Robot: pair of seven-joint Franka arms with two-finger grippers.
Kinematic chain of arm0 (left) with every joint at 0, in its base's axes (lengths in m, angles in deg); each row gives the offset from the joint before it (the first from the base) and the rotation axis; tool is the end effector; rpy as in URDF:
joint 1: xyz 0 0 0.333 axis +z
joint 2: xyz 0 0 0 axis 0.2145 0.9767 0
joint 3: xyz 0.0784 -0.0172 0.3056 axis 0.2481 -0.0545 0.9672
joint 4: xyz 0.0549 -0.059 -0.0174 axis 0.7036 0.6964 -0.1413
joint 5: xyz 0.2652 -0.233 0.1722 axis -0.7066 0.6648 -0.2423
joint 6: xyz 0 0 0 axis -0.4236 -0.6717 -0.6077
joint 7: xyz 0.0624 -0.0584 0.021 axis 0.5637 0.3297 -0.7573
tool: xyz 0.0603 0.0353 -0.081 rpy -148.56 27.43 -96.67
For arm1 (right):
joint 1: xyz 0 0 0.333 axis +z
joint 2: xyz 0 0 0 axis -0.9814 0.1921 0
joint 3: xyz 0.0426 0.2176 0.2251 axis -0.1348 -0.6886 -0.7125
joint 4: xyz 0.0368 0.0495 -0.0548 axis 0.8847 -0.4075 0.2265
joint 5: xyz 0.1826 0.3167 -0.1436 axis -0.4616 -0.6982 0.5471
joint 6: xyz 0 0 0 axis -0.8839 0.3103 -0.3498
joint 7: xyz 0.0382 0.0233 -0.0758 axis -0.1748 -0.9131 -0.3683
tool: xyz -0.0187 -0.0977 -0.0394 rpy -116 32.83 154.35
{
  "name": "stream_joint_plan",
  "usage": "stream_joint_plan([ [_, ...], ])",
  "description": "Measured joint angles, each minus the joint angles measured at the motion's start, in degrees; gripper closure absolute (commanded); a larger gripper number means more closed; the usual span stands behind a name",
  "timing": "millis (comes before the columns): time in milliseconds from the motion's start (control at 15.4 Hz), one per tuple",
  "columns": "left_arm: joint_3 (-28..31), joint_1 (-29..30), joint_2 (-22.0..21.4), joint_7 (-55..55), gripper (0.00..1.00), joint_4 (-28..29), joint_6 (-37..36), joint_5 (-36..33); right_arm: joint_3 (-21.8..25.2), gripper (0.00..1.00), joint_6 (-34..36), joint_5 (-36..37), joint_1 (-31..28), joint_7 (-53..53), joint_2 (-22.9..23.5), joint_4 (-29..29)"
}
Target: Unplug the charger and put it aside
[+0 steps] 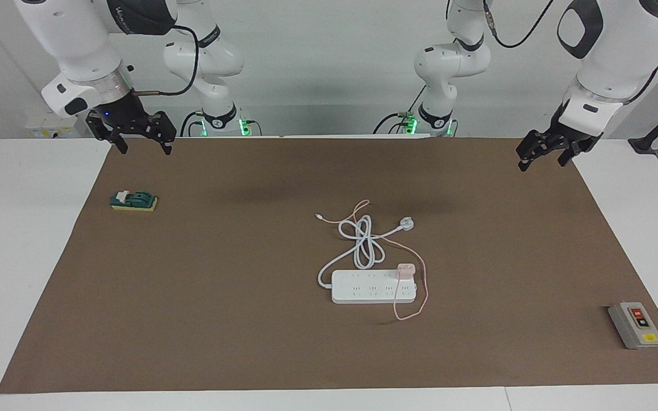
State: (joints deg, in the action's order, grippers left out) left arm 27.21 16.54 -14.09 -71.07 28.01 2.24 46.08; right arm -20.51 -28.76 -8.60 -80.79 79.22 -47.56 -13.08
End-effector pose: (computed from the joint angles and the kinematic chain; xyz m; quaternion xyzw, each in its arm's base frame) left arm 0.5600 -0.0214 0.6088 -0.9998 -0.0199 0.0009 0.0088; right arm 0.5327 -0.0021 0.6145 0.9992 -0.0260 -0.0315 0.0050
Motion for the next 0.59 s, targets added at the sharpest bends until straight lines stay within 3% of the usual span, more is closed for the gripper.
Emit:
stream_joint_plan([
  [586, 0.23, 1.39, 0.04, -0.12, 0.0, 0.57, 0.25, 2.57, -0.04, 0.0, 0.0, 0.0, 0.01, 0.0, 0.0, 0.0],
])
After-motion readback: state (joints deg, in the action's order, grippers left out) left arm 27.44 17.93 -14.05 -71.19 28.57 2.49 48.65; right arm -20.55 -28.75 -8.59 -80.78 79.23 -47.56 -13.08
